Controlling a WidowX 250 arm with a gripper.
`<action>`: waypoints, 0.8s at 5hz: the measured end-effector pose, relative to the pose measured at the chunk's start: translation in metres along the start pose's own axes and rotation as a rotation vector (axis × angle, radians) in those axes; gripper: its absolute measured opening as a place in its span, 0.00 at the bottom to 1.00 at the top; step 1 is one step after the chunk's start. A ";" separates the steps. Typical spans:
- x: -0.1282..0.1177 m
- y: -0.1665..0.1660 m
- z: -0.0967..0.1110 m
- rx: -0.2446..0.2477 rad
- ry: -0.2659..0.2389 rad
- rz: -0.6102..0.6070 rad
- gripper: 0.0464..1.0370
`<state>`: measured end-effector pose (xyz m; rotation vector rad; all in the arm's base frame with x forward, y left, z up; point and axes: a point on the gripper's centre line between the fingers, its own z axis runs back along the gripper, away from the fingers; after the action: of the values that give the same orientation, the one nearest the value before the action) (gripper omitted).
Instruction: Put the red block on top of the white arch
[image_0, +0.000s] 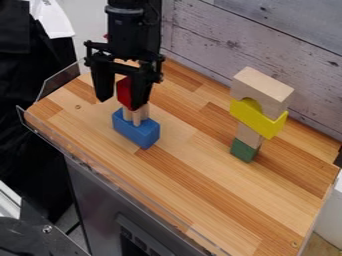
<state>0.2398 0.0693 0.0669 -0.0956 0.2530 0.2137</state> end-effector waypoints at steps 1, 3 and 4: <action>0.000 0.000 0.001 0.009 -0.002 0.005 0.51; -0.005 -0.011 0.043 0.043 -0.119 -0.014 0.51; -0.006 -0.029 0.087 0.108 -0.220 -0.054 0.51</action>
<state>0.2615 0.0501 0.1546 0.0280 0.0426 0.1551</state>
